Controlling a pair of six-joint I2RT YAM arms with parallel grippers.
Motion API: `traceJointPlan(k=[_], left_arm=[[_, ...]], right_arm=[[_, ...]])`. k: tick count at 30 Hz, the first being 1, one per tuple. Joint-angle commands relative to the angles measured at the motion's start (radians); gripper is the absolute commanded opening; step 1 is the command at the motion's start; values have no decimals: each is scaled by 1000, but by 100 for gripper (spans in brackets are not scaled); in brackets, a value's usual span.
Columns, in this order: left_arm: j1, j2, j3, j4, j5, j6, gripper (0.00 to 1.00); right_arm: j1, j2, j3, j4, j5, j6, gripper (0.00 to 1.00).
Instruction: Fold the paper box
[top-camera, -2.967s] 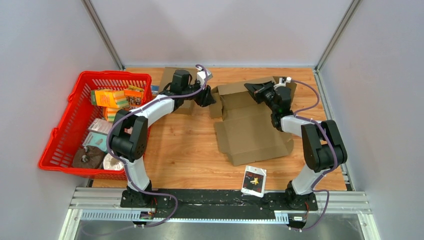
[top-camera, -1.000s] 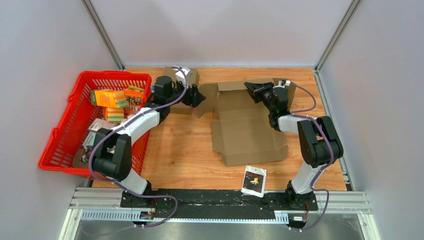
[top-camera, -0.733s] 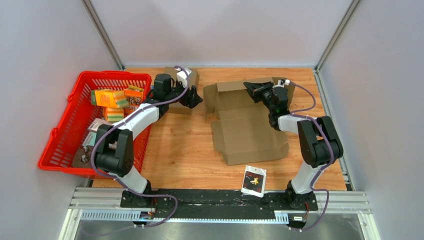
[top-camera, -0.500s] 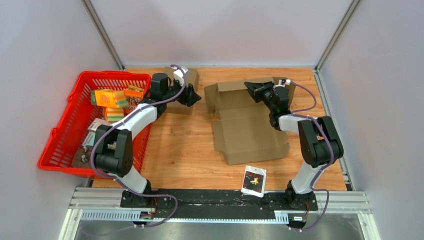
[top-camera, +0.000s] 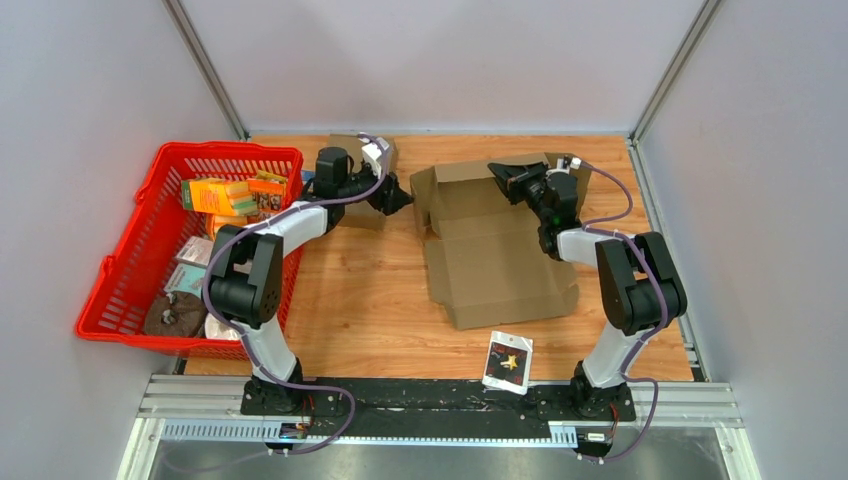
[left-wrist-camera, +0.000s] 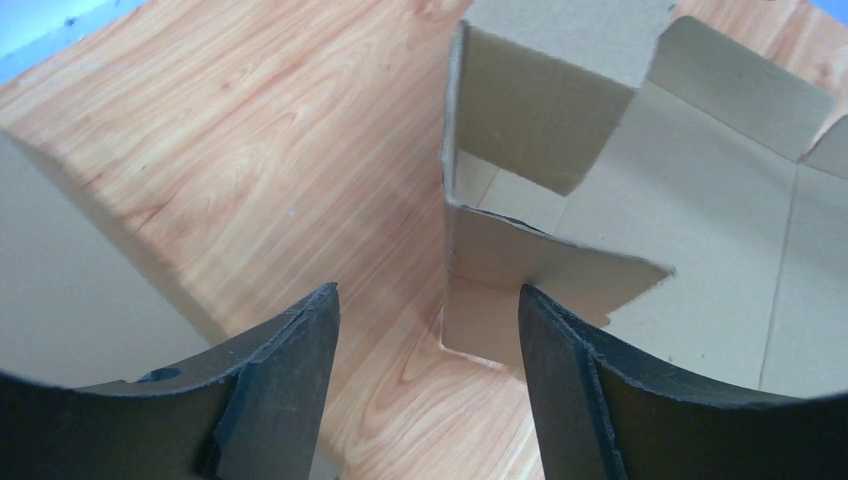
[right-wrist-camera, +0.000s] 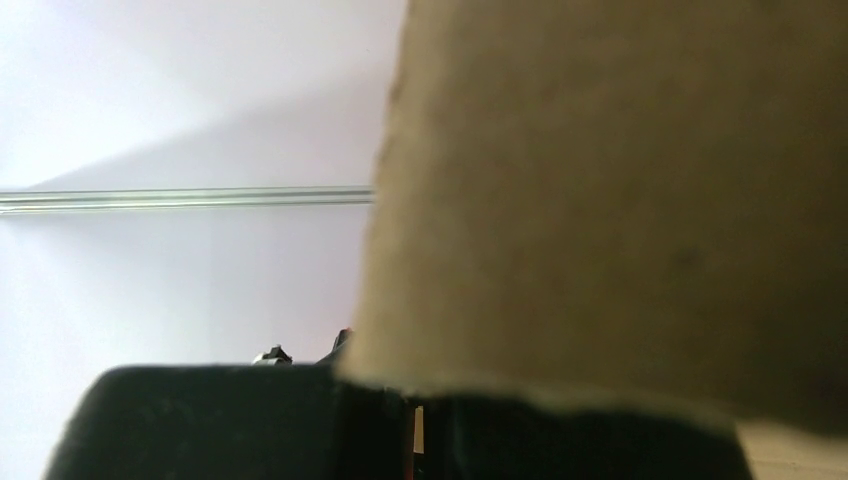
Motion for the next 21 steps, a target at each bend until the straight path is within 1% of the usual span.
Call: traceJointPlan(k=[1,5,10,13,14,15,17,21], left_arm=[[-11,18,-21,255,147,26,75],[-26,60,14,234,173,39,76],[-71,44,4,237,147,49,70],[-98,34,-4,241,124,39,63],[-104,32,-9,245,98,35,54],[-113,25,-16,249,81,24,50],[-135,20,-27,284,53,3,47],[-166,9,-24,295,1,-58,43]], right_arm=[[5,-4,50,4,4,-21,1],[9,-1,50,4,7,-21,1],[18,-1,42,13,25,-10,1],[29,6,47,21,34,-7,0],[31,9,45,30,39,-4,0],[37,9,41,39,43,-1,0],[41,8,29,52,56,6,0],[55,3,18,52,70,8,0]])
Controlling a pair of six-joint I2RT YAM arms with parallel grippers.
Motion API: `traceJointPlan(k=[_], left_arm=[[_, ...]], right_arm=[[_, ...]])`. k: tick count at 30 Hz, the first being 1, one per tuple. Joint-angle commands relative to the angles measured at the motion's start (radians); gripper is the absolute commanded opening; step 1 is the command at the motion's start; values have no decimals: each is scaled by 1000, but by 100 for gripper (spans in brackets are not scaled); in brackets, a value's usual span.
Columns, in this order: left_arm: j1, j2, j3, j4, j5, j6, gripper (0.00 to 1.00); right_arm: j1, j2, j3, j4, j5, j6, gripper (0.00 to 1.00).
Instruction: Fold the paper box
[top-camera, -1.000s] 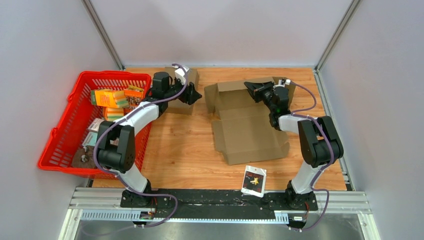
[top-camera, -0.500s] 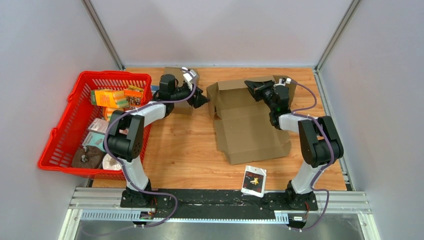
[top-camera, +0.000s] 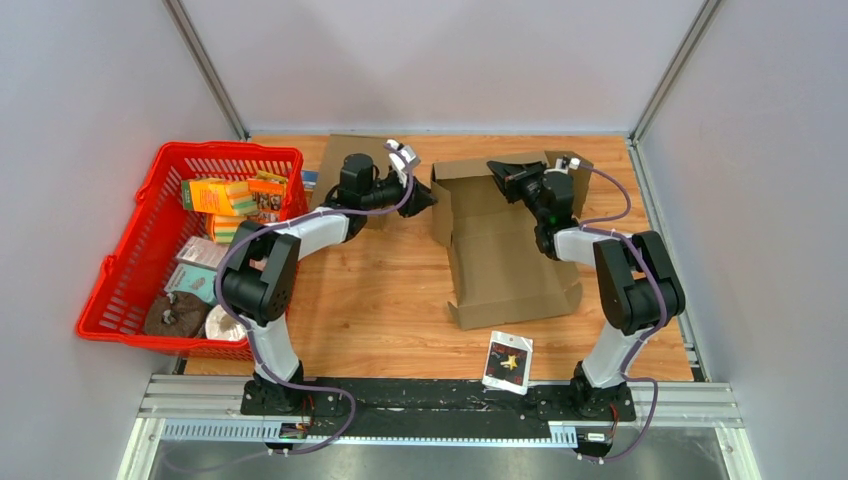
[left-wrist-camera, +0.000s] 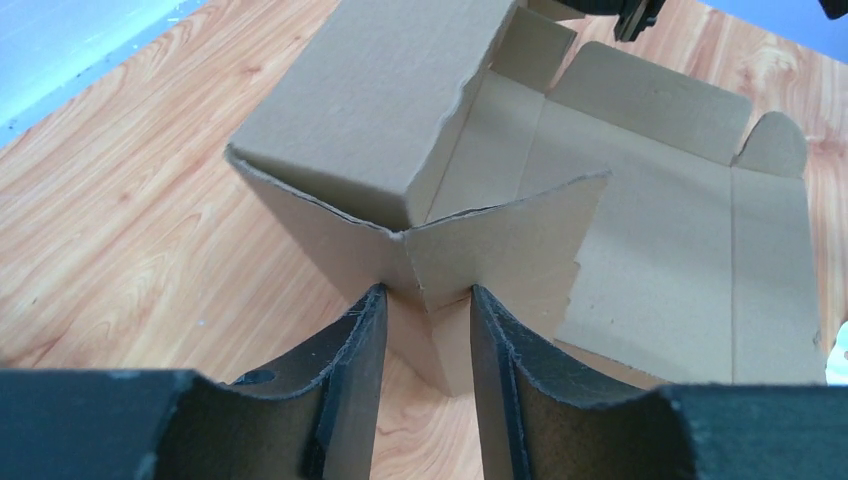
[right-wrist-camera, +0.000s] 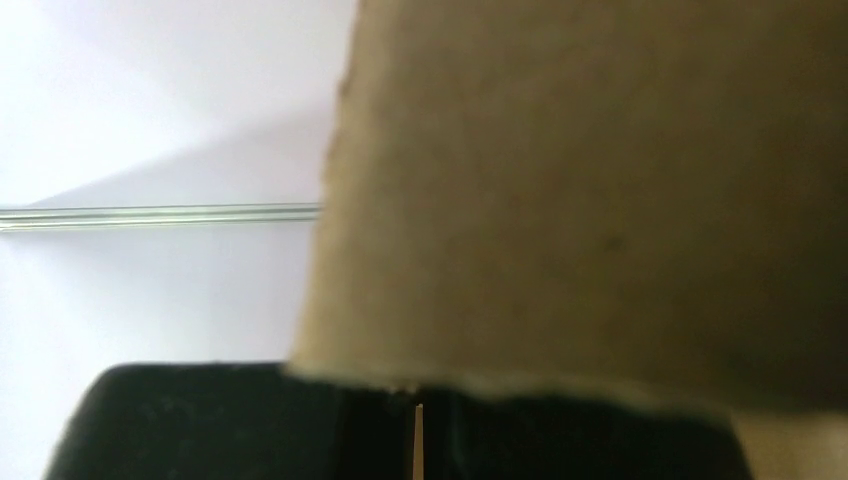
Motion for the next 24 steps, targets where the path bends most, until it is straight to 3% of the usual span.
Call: traceJointPlan(k=[1,7,11,14,18,24], left_arm=[[-42,-43,3,86,-46,-53,44],[-88,-47,3,46,-230,-33,48],[-108,-66,-24,52,-340,-47,66],[-112,-60,-27,63,-335,-88,72],[-135,-8,43,-20,-443,-182,71],[-243,-18,-29,118,-779,-144,67]], right_arm=[[27,-4,0,65,15,7,0],[43,-26,-38,77,48,28,0],[46,-27,-43,74,52,37,0],[46,-25,-40,77,51,48,0],[60,-34,-52,71,63,59,0],[66,-39,-81,76,72,114,0]])
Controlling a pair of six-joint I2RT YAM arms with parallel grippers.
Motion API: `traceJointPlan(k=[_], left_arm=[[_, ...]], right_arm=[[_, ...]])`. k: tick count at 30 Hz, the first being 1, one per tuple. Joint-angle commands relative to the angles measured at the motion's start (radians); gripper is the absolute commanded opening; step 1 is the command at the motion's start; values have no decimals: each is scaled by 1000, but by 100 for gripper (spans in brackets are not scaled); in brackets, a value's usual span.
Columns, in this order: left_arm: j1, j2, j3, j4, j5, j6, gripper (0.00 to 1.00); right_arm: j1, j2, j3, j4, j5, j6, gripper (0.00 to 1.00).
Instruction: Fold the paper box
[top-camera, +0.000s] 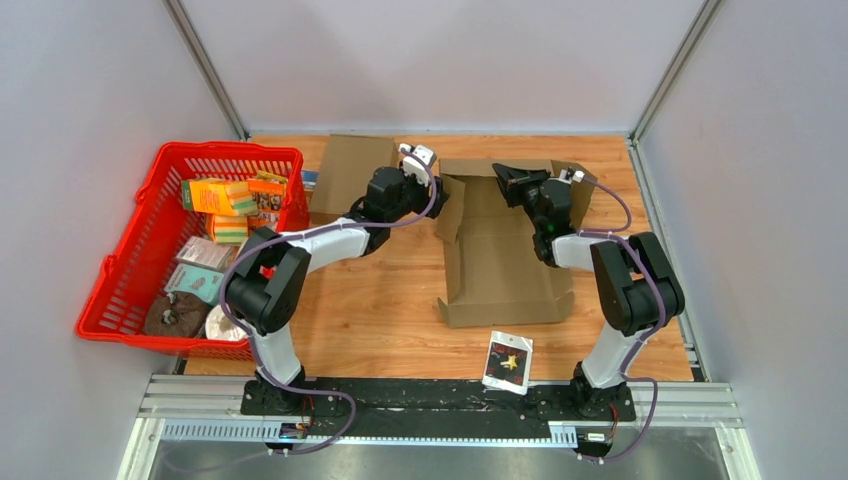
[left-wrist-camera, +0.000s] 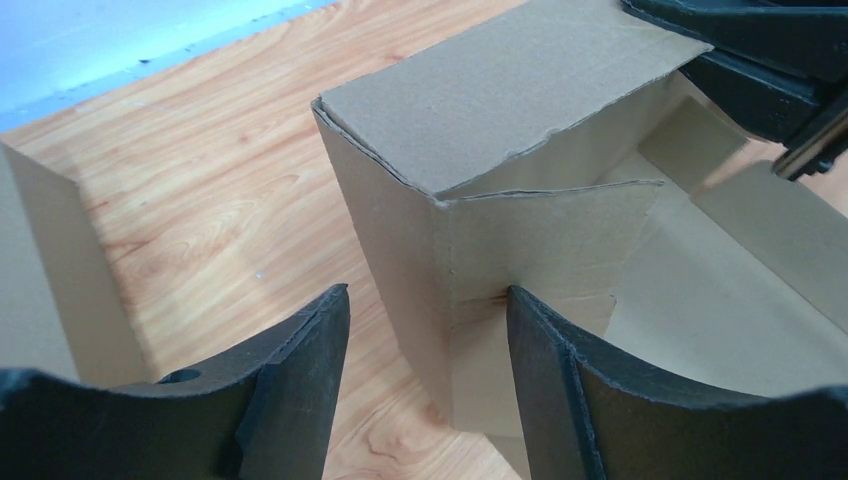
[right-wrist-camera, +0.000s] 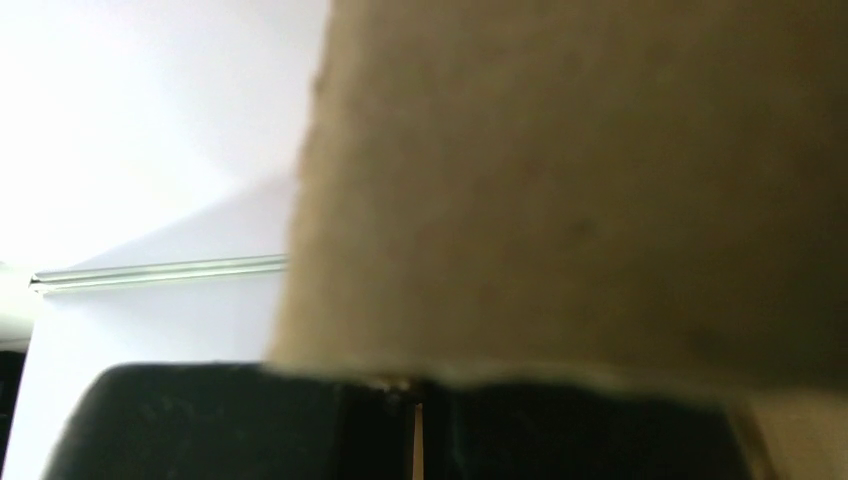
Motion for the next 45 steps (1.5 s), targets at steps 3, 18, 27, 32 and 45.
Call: traceJointPlan(k=[3,18,27,32,45], left_arm=[[-101,20,-13,127,-324,32,63],[-121,119,235,-268,-501,-20,53],[-127,142,268,-281,-556,-71,29],[-153,145,288,-321,-688,-82,7],[-156,158,311,-307,-758,-66,8]], right_arm=[[52,-46,-29,15,-34,60,0],[77,-77,-38,-6,-50,138,0],[87,-78,-55,13,-54,167,0],[89,-72,-70,24,-54,173,0],[83,-72,-79,35,-68,161,2]])
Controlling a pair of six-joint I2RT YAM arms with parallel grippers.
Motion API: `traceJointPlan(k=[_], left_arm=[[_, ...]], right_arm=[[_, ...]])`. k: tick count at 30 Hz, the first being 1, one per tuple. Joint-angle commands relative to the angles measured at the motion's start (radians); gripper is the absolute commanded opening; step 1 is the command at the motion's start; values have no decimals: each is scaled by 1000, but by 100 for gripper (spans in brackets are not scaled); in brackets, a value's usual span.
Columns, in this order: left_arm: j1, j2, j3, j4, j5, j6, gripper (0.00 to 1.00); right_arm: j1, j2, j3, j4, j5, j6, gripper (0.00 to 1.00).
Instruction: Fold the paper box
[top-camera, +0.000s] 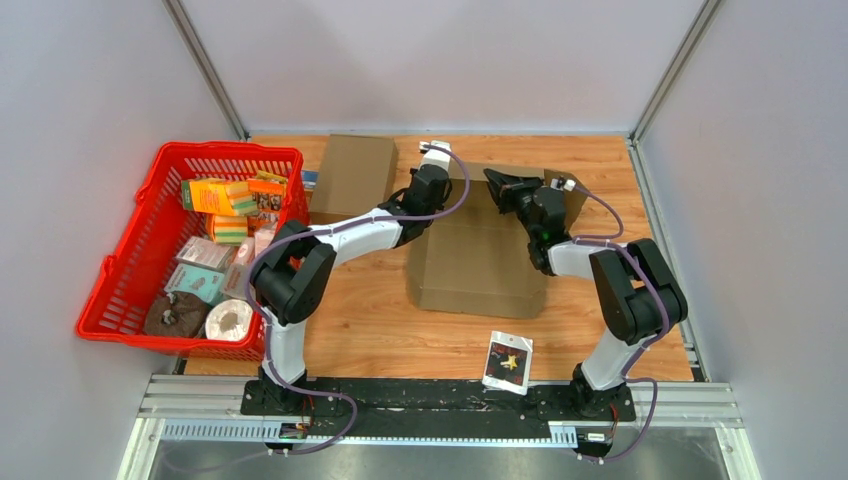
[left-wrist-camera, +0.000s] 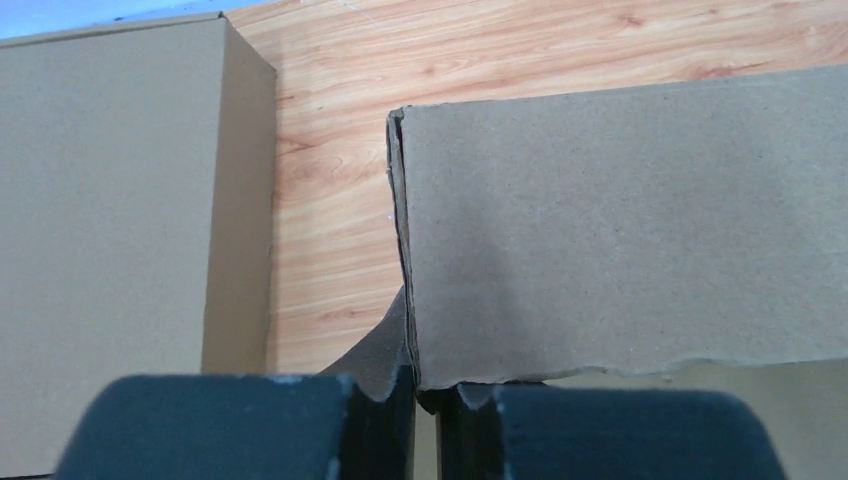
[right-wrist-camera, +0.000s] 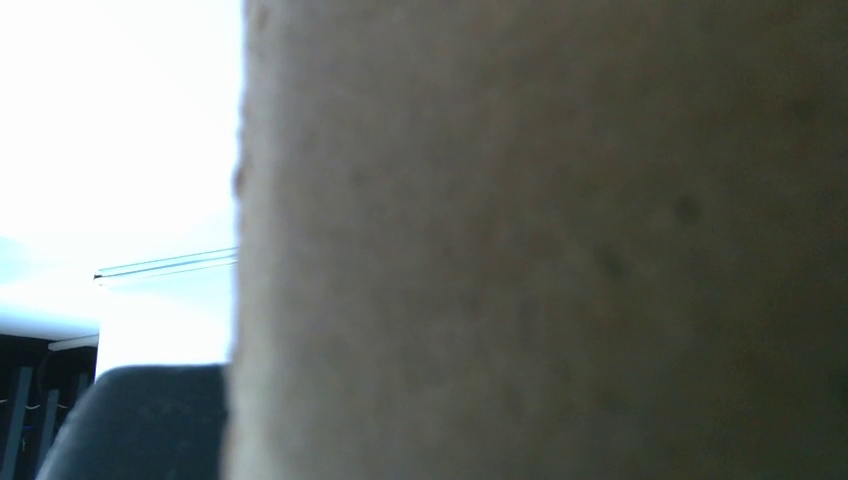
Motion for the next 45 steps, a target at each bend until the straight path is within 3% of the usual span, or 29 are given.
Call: traceJointPlan(k=[1,4,5,7,8,10,11,12,15,16,20,22,25,27,29,32,34,35,36,38,40,42,45], left_arm=[[-1,10,52,-6,-102,-5,0],[-1,-22,-4,29,-146,5,0],[-1,-37,-33,52,-153,20,0],[3,-54,-75,83,-156,30,0],[14,-62,-81,71,-154,12,0],[31,-82,-100,67,-70,-28,0],[39,-85,-107,77,-49,-33,0],[42,-88,-110,71,-61,-39,0],[46,-94,-120,43,-68,-32,0],[46,-103,-126,38,-68,-25,0],[55,-123,-127,-20,-68,-30,0],[59,-131,-124,-34,-64,-33,0],[59,-133,-141,-37,-53,-13,0],[59,-136,-147,-37,-42,-5,0],[60,-151,-159,-45,-33,-13,0],[63,-171,-178,-31,-24,-27,0],[68,-174,-175,-35,-4,-44,0],[68,-174,-172,-46,-2,-45,0],[68,-172,-170,-51,-1,-47,0],[68,-171,-173,-52,-9,-42,0],[68,-166,-173,-51,-15,-39,0],[68,-162,-170,-51,-1,-36,0],[69,-153,-161,-60,4,-38,0]], right_arm=[[18,-29,-13,8,-105,-12,3],[-8,-69,26,-122,-163,-106,19],[-23,-95,50,-203,-179,-211,23],[-31,-103,119,-401,-249,-362,41],[-33,-97,203,-479,-275,-528,52],[-37,-92,239,-597,-327,-655,61],[-39,-98,239,-611,-337,-727,71],[-40,-112,237,-612,-381,-769,74],[-42,-172,318,-869,-386,-1010,84],[-46,-196,334,-1030,-356,-1081,85],[-66,-338,355,-1288,-143,-1318,100],[-68,-370,345,-1357,-43,-1413,100],[-69,-361,313,-1316,-27,-1420,96],[-68,-338,253,-1218,-68,-1400,67],[-59,-324,196,-1103,28,-1361,37],[-63,-309,179,-988,166,-1326,14],[-71,-322,191,-955,166,-1314,14],[-73,-333,199,-957,163,-1298,35],[-76,-344,240,-972,157,-1292,49],[-92,-344,300,-1094,107,-1262,68],[-123,-364,354,-1185,-37,-1220,73],[-128,-390,348,-1184,-88,-1202,87],[-169,-363,391,-1182,-203,-1150,91]])
